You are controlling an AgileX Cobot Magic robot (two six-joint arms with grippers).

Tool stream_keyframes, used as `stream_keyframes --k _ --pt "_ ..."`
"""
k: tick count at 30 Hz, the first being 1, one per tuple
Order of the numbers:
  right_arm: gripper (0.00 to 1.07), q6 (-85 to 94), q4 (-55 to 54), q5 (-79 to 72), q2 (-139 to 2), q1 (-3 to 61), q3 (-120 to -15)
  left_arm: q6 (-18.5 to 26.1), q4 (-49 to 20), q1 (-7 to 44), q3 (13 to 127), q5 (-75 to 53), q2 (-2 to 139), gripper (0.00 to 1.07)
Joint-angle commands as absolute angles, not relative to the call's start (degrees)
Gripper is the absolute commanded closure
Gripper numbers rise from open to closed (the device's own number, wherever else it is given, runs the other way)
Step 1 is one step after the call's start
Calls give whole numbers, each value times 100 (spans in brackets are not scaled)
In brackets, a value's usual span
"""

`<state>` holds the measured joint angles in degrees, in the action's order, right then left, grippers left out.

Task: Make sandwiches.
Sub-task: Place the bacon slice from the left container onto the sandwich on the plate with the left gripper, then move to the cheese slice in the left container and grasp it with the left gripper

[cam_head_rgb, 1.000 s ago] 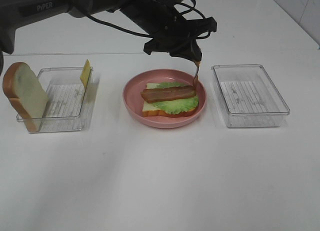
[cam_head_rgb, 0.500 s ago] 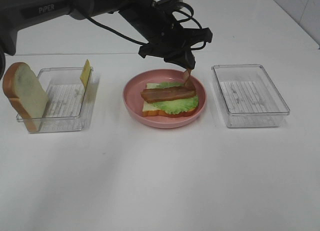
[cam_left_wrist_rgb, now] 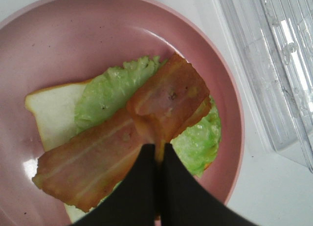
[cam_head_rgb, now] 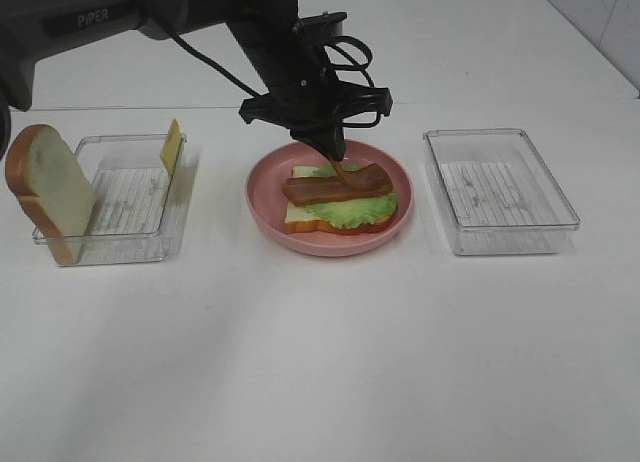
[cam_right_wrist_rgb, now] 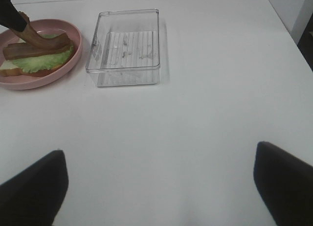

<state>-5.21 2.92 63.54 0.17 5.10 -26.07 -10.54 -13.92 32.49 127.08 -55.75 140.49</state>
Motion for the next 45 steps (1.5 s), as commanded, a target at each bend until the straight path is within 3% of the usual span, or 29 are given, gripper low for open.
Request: stream_keyframes --k 1,14,16,17,19,20,21,23,24,25,26,27,30,39,45 --pt "11 -487 309 6303 201 498 -2595 -1100 -1329 3277 12731 -5689 14049 107" --pt "11 -487 309 6303 201 498 -2595 -1100 -1117 3277 12731 -5821 14049 107" --pt "11 -487 309 6303 201 498 -2595 -1100 -1117 3277 12731 -5838 14049 102" --pt "11 -487 309 6303 201 498 -2595 -1100 -1117 3277 12731 -5838 14049 93" --pt "11 -487 309 6303 201 498 -2595 -1100 -1117 3277 12731 -5838 14049 89" --pt "11 -487 309 6303 201 498 -2595 -1083 -1100 3277 12731 -5838 14049 75" --pt "11 -487 309 6303 201 498 -2595 -1083 -1100 3277 12731 -5838 14049 75" --pt "11 -487 309 6303 201 498 -2595 -1083 -1066 3277 12731 -5833 14049 51" --pt "11 -487 309 6303 201 498 -2595 -1083 -1066 3277 12731 -5833 14049 51" --pt "11 -487 309 6303 201 498 -2595 -1083 -1037 3277 12731 -5896 14043 35" --pt "11 -487 309 6303 201 498 -2595 -1083 -1037 3277 12731 -5896 14043 35" --pt "11 -487 309 6303 201 498 -2595 -1083 -980 3277 12731 -5999 14037 17" --pt "11 -487 309 6303 201 498 -2595 -1083 -831 3277 12760 -6199 14009 4" --pt "11 -487 309 6303 201 498 -2595 -928 -470 3260 13768 -7557 13986 4" --pt "11 -487 309 6303 201 498 -2595 -928 -327 3209 13797 -7557 13659 4"
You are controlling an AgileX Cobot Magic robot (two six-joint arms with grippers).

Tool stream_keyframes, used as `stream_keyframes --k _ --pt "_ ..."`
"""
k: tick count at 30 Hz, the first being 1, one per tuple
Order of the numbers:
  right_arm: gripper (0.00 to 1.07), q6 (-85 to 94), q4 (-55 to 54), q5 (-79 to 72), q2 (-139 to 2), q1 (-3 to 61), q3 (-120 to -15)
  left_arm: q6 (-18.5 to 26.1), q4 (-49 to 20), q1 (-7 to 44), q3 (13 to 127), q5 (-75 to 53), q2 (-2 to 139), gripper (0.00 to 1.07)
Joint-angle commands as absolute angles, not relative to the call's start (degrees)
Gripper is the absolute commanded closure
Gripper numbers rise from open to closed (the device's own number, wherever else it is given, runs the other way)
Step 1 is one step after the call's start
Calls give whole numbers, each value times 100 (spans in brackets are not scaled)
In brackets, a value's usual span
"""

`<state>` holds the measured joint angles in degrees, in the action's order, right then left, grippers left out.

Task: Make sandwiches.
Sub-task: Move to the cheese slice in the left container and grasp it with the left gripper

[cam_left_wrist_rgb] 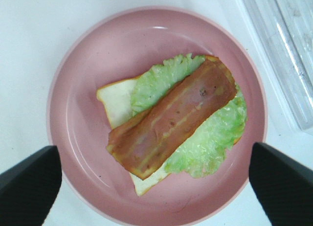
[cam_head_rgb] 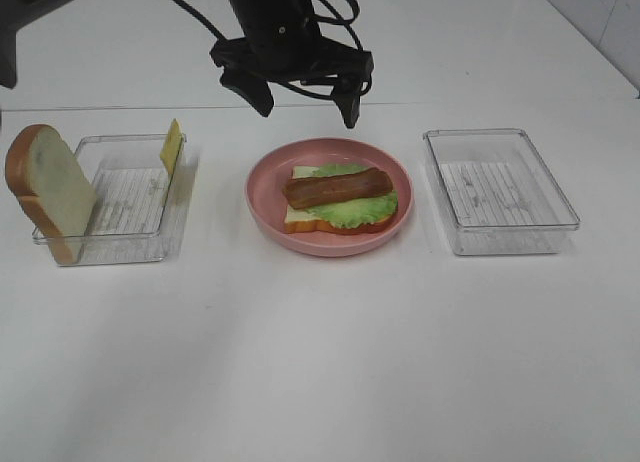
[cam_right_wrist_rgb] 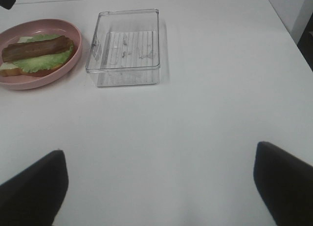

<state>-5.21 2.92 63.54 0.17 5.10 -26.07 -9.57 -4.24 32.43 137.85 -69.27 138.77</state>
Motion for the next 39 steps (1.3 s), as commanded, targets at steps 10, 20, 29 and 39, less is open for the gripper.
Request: stream_keyframes --k 10,20,29,39 --pt "11 -487 309 6303 201 498 -2595 -917 -390 2406 13321 -7557 12955 4" --pt "11 -487 309 6303 201 498 -2595 -814 -521 1547 12737 -7557 12949 4" --pt "11 -487 309 6303 201 498 -2595 -762 -350 1438 12714 -7529 13321 4" --pt "11 -487 309 6303 201 498 -2595 -785 -470 1467 12714 -7282 13808 6"
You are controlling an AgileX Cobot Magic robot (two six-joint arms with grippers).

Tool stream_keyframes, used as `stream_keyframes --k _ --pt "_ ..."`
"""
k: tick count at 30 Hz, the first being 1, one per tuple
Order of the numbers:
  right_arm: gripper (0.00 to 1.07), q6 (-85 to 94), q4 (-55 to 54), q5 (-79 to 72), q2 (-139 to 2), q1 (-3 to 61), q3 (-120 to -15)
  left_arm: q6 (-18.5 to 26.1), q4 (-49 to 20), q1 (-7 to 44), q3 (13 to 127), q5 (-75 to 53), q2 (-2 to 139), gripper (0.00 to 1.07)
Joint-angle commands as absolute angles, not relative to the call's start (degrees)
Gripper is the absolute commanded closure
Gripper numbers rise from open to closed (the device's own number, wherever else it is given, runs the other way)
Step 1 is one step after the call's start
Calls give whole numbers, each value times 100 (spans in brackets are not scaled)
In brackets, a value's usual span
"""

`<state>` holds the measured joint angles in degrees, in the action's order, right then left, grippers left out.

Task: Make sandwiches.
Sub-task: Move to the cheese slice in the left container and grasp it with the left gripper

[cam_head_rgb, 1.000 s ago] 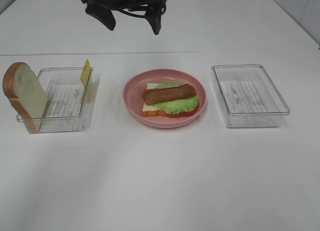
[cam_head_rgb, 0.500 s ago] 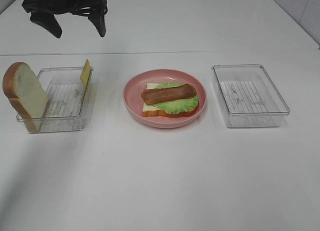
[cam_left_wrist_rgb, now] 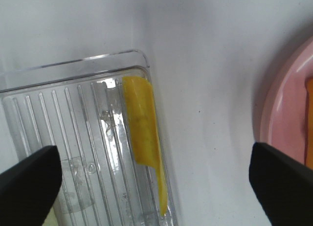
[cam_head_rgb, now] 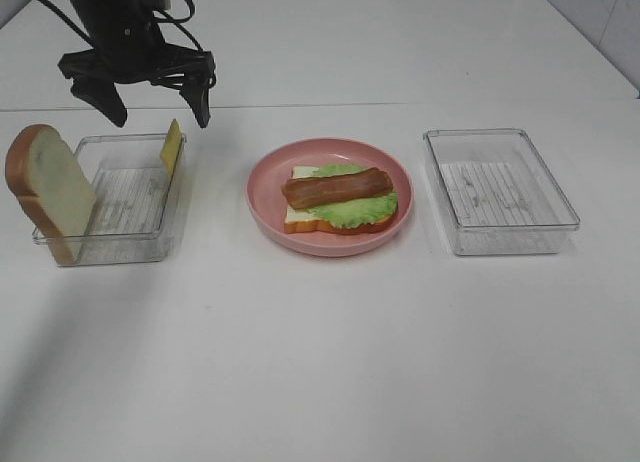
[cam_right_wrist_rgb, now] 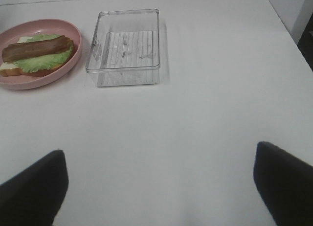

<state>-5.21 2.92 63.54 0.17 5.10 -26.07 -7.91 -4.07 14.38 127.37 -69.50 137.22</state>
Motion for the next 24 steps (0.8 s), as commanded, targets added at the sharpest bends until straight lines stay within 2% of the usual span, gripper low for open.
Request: stream_keyframes --k 1,15,19,24 --pt "11 -487 309 6303 201 498 -2595 -785 -470 1478 12714 -7265 13837 7" --pt "11 -487 309 6303 201 498 -2595 -779 -218 1507 12714 -7151 14020 10" --pt "11 -487 309 6303 201 498 -2595 -773 -201 1507 12714 -7145 14020 19" --pt "11 -487 309 6303 201 498 -2595 -773 -201 1507 12714 -7133 14037 24"
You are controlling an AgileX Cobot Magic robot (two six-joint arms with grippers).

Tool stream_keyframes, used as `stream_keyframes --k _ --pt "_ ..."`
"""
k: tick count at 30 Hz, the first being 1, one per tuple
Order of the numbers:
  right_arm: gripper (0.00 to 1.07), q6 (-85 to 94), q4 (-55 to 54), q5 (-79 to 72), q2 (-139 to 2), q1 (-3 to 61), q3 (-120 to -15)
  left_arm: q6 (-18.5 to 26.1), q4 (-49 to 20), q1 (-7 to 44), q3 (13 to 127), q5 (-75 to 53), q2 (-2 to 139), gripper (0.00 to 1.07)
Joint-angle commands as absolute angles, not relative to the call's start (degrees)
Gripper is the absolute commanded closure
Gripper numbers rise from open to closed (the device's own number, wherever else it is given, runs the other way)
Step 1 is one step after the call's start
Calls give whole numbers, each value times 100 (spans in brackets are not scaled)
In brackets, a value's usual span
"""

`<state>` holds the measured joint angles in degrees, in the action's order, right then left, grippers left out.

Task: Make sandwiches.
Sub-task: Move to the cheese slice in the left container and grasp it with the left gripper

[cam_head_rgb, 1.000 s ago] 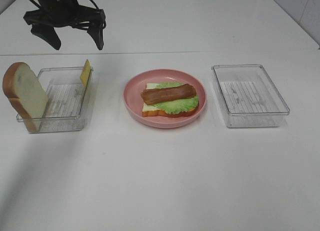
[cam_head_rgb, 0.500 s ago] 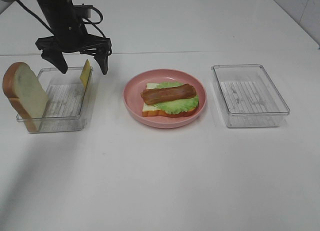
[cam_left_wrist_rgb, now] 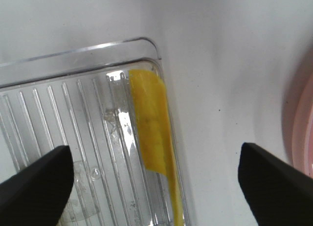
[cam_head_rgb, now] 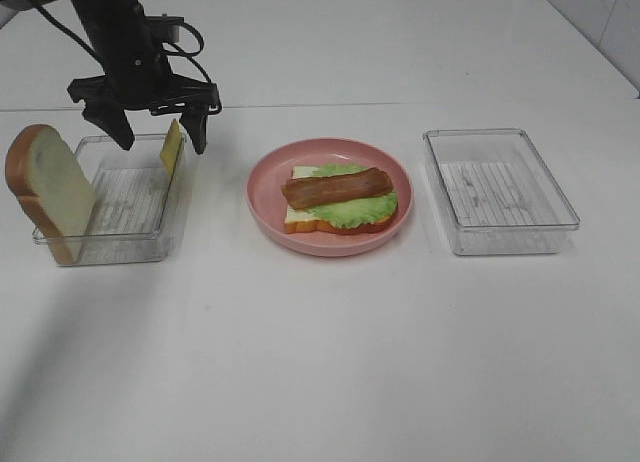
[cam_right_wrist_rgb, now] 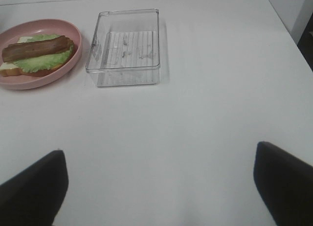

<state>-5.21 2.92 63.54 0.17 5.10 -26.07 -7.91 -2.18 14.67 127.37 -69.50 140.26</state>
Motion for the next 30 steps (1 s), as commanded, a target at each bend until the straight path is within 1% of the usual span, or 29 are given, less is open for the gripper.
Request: stream_keyframes --k 1,6,7,10,12,13,14,15,16,17,18,20,21,22,23,30 --pt "11 -487 309 6303 201 498 -2595 -773 -201 1507 12714 -7133 14043 24" --pt "11 -487 309 6303 201 498 -2595 -762 -212 1507 12714 -7179 14146 25" --pt "11 -487 309 6303 201 498 -2595 -762 -218 1507 12714 -7156 14164 28" --pt "11 -487 309 6303 201 498 -2595 -762 -241 1507 12714 -7145 14164 29" --pt "11 -487 309 6303 201 498 -2595 -773 -246 1507 12714 -7116 14152 38" --pt "11 -487 309 6303 201 498 -2595 -773 -246 1507 12714 -7116 14152 38" --pt "11 -487 309 6303 201 498 -2595 -773 -246 1507 12714 -7122 14152 40" --pt "11 -487 309 6303 201 498 -2595 -773 -246 1507 12714 -7122 14152 45" --pt "11 -487 309 6303 201 498 -2595 -773 -246 1507 12714 -7122 14152 45" --pt "11 -487 309 6303 201 498 -2595 -773 -246 1507 12714 -7116 14152 48" --pt "11 -487 309 6303 201 498 -2595 -773 -246 1507 12714 -7116 14152 48" --pt "11 -487 309 6303 201 498 -2595 -779 -246 1507 12714 -7110 14152 64" --pt "11 -487 309 6303 201 498 -2595 -779 -246 1507 12714 -7110 14152 64" --pt "11 -487 309 6303 201 498 -2595 -779 -241 1507 12714 -7093 14152 67" --pt "11 -487 309 6303 201 498 -2595 -779 -252 1507 12714 -7036 14152 73" --pt "11 -487 309 6303 201 498 -2595 -808 -413 1507 12714 -7002 14152 75"
